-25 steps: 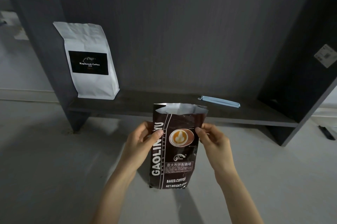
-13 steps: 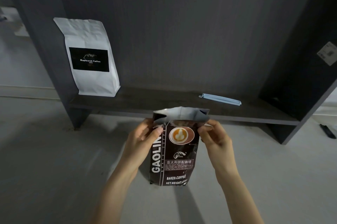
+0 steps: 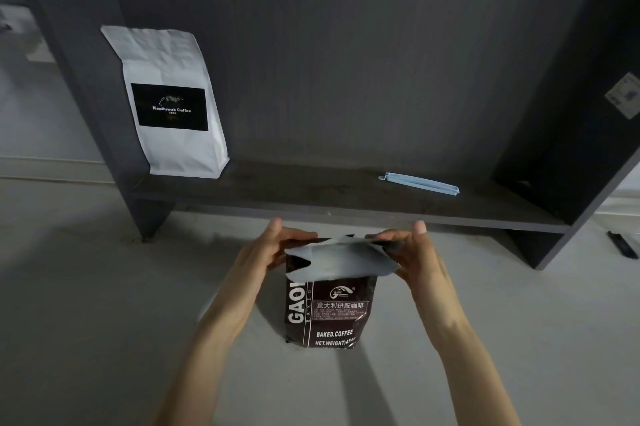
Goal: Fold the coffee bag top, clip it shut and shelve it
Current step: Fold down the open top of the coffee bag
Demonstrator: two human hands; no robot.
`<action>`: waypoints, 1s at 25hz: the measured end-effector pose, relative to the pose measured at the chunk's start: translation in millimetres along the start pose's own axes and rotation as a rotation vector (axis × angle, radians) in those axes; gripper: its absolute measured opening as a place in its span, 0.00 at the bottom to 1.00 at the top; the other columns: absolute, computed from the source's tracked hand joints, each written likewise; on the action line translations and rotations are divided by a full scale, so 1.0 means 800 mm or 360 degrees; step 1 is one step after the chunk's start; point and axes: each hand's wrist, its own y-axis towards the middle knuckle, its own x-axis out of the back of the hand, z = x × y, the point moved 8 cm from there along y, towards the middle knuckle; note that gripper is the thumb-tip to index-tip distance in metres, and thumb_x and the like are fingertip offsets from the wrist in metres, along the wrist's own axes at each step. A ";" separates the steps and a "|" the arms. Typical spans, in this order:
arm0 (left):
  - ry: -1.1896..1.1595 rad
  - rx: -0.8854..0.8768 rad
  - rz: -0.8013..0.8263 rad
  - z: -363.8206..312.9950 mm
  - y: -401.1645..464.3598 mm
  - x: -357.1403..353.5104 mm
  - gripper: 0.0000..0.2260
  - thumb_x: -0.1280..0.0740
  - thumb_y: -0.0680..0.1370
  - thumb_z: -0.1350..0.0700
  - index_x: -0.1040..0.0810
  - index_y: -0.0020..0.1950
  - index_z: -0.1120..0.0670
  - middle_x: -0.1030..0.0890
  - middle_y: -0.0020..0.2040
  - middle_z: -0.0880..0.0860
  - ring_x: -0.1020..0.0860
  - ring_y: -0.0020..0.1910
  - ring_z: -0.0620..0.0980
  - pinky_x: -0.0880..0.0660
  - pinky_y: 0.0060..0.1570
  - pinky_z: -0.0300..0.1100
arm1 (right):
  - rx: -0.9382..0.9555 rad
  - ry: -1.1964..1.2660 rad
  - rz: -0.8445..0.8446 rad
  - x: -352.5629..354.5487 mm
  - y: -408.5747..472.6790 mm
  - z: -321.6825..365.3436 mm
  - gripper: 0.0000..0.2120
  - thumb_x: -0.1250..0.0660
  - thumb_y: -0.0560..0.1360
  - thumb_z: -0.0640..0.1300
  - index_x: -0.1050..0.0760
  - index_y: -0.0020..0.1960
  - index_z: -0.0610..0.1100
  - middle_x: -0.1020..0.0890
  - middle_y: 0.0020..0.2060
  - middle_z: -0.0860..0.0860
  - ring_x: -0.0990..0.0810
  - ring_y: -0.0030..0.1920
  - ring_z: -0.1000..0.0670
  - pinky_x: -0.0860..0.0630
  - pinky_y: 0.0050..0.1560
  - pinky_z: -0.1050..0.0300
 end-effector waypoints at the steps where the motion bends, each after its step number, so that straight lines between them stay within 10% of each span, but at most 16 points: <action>1: 0.0035 -0.0025 -0.0002 -0.001 -0.001 0.002 0.14 0.40 0.72 0.42 0.19 0.42 0.48 0.15 0.44 0.43 0.21 0.49 0.42 0.26 0.50 0.33 | -0.0003 -0.0012 0.0020 0.000 0.000 0.000 0.22 0.48 0.66 0.62 0.22 0.41 0.49 0.18 0.45 0.52 0.21 0.51 0.54 0.28 0.55 0.59; 8: 0.0173 -0.0073 -0.0026 -0.002 -0.009 -0.006 0.15 0.40 0.75 0.66 0.25 0.49 0.45 0.20 0.48 0.46 0.23 0.46 0.33 0.29 0.46 0.24 | 0.0110 -0.0026 0.0148 -0.005 -0.001 -0.002 0.14 0.39 0.73 0.34 0.24 0.50 0.51 0.19 0.44 0.54 0.20 0.43 0.64 0.25 0.43 0.73; 17: 0.0139 -0.0060 -0.0181 0.019 -0.005 0.003 0.14 0.39 0.75 0.63 0.28 0.53 0.43 0.23 0.50 0.40 0.24 0.48 0.28 0.30 0.44 0.21 | 0.0027 -0.0101 0.0150 -0.006 0.008 -0.036 0.19 0.35 0.70 0.32 0.27 0.59 0.47 0.20 0.57 0.47 0.23 0.58 0.55 0.26 0.62 0.52; 25: 0.0148 0.0086 -0.0133 0.049 -0.012 0.013 0.14 0.35 0.72 0.64 0.27 0.49 0.45 0.19 0.44 0.36 0.23 0.44 0.28 0.29 0.42 0.22 | 0.0016 -0.0197 -0.0189 0.009 0.013 -0.051 0.12 0.31 0.68 0.36 0.23 0.46 0.51 0.16 0.46 0.48 0.19 0.52 0.50 0.23 0.54 0.53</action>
